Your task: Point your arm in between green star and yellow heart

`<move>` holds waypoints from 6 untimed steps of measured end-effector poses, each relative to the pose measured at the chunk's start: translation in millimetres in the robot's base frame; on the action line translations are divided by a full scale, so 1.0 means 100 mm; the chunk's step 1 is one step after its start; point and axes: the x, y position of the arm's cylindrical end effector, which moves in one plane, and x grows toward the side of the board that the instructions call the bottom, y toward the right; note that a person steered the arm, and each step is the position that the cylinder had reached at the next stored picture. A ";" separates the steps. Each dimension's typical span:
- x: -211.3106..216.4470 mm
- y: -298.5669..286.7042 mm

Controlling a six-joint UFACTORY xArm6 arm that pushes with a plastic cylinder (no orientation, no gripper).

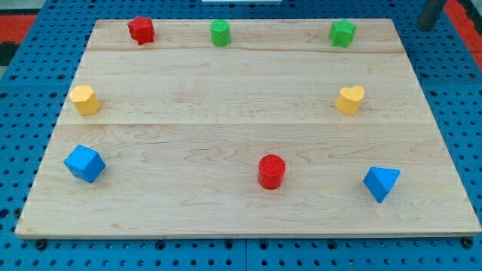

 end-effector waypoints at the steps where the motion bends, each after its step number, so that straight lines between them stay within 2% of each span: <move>1: 0.37 -0.09; 3: 0.55 -0.87; 5: 0.56 -0.92; 6: 0.70 -1.21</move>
